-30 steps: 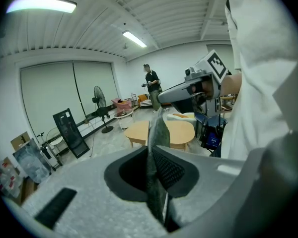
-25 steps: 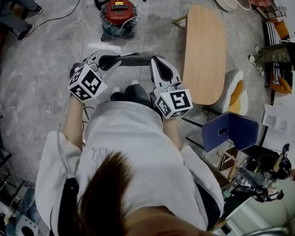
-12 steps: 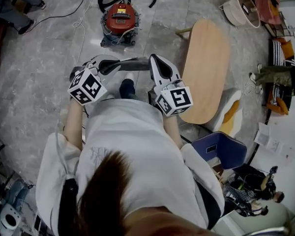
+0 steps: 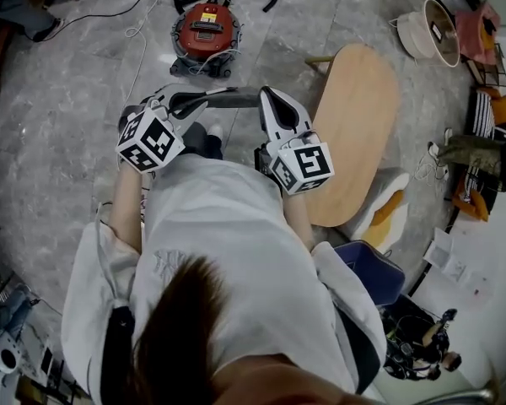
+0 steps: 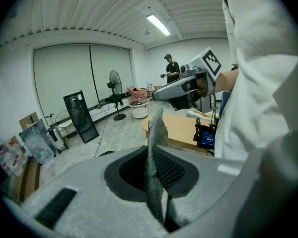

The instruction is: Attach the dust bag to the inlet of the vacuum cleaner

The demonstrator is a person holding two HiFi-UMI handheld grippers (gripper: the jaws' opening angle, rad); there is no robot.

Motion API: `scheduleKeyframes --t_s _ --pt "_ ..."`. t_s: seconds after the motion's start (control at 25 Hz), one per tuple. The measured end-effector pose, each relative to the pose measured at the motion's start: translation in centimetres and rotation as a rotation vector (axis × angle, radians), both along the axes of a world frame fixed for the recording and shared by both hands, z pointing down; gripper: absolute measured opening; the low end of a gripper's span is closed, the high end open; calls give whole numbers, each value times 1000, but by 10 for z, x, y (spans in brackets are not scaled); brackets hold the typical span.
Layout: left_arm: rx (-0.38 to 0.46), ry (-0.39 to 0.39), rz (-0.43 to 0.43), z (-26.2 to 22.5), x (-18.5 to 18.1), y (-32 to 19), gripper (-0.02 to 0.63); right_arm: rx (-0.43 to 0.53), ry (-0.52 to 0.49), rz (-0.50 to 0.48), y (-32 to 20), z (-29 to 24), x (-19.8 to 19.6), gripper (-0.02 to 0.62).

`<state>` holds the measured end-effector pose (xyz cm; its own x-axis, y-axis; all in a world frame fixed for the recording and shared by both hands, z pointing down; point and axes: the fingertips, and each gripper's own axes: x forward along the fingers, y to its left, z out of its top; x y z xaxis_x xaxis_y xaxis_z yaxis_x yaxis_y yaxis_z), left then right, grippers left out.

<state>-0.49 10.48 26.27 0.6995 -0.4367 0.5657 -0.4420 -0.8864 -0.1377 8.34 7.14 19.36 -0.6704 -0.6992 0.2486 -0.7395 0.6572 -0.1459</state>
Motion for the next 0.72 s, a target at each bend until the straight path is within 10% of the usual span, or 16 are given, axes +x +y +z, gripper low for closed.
scheduleKeyframes --t_s 0.72 --pt "-129 -2 129 27 8 -57 40 -84 12 -15 -59 4 -10 2"
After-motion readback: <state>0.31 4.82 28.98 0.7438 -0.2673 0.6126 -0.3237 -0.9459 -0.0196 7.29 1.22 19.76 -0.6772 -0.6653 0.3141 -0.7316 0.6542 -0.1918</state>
